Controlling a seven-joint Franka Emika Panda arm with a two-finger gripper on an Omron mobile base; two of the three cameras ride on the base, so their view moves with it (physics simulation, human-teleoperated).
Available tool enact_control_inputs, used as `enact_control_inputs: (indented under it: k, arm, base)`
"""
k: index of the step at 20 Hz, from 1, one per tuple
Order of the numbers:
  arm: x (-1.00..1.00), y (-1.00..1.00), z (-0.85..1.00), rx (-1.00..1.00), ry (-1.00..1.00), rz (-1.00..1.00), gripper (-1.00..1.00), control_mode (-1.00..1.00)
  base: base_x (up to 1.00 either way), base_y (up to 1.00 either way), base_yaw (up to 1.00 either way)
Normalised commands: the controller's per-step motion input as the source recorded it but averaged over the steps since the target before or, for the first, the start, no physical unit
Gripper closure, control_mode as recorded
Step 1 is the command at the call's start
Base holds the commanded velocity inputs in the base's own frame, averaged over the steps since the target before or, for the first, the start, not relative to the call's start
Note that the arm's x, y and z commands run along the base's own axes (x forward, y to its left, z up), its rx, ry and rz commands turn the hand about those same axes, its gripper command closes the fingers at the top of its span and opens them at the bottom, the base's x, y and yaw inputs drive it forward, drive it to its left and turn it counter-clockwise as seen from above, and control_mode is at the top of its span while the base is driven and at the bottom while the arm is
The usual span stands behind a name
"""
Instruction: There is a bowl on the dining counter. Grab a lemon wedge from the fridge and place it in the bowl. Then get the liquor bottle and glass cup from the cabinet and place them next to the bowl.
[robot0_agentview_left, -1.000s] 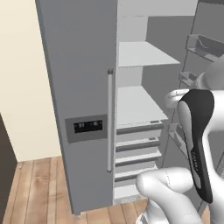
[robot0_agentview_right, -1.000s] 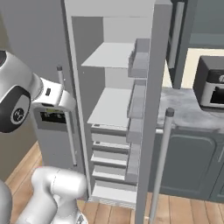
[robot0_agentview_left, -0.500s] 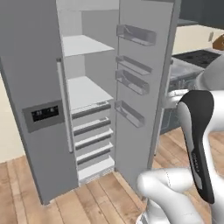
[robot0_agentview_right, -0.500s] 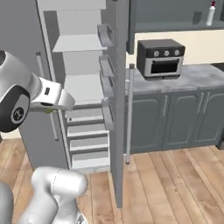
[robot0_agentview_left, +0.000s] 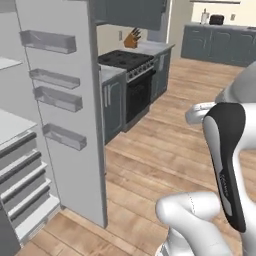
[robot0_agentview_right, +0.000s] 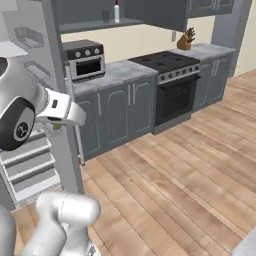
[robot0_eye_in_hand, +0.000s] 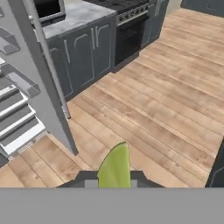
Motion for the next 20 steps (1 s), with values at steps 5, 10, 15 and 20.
enact_control_inputs:
  k: [5, 10, 15, 20]
  arm:
    - [0.00, 0.00, 0.00, 0.00, 0.00, 0.00, 1.00, 1.00]
    - [0.00, 0.00, 0.00, 0.00, 0.00, 0.00, 1.00, 1.00]
    - [0.00, 0.00, 0.00, 0.00, 0.00, 0.00, 1.00, 1.00]
    - [0.00, 0.00, 0.00, 0.00, 0.00, 0.00, 1.00, 1.00]
  base:
    - [-0.52, -0.15, -0.77]
    - [-0.47, -0.19, -0.75]
    - [-0.47, -0.25, -0.71]
    - [-0.20, -0.42, -0.39]
